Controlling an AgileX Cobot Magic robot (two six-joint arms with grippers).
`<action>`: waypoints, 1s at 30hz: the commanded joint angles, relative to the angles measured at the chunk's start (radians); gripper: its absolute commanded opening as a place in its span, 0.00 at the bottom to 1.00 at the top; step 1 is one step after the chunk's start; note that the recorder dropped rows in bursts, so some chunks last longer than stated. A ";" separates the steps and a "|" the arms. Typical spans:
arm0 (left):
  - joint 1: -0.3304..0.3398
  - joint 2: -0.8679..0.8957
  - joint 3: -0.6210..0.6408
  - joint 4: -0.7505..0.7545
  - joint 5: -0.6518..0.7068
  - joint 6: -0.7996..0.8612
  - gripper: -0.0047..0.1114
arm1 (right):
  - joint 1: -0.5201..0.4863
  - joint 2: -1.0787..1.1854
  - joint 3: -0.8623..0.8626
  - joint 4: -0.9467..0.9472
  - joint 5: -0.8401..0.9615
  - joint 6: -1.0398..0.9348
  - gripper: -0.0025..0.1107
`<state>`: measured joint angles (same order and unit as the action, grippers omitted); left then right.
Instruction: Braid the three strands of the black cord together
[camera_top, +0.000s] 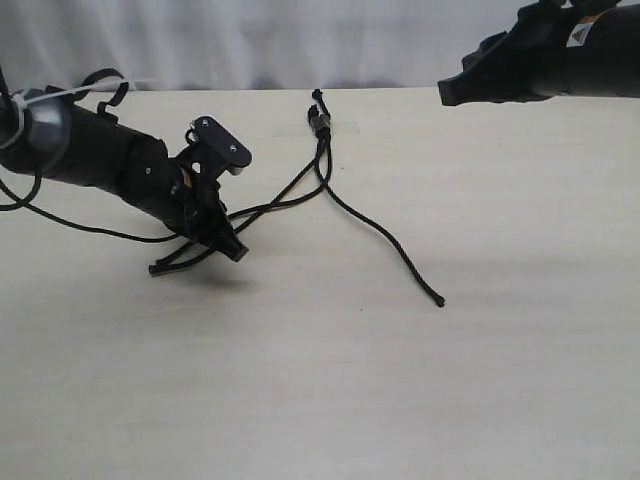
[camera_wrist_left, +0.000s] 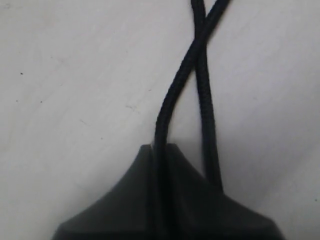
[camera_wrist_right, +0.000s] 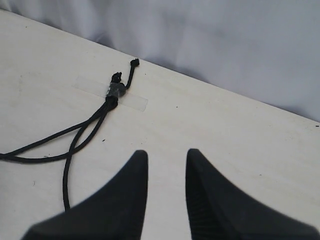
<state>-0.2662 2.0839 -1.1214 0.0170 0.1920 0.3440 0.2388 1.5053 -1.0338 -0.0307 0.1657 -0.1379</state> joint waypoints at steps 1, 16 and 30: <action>-0.020 0.009 0.002 -0.010 0.093 0.003 0.04 | -0.005 -0.005 0.006 -0.008 -0.017 0.003 0.25; -0.381 -0.009 -0.130 -0.073 0.289 -0.032 0.04 | -0.005 0.018 0.006 -0.003 -0.037 0.003 0.25; -0.190 -0.179 -0.125 -0.062 0.347 -0.060 0.04 | -0.005 0.018 0.006 -0.003 -0.041 0.003 0.25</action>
<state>-0.4961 1.9095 -1.2483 -0.0467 0.5230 0.2976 0.2388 1.5248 -1.0322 -0.0307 0.1396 -0.1379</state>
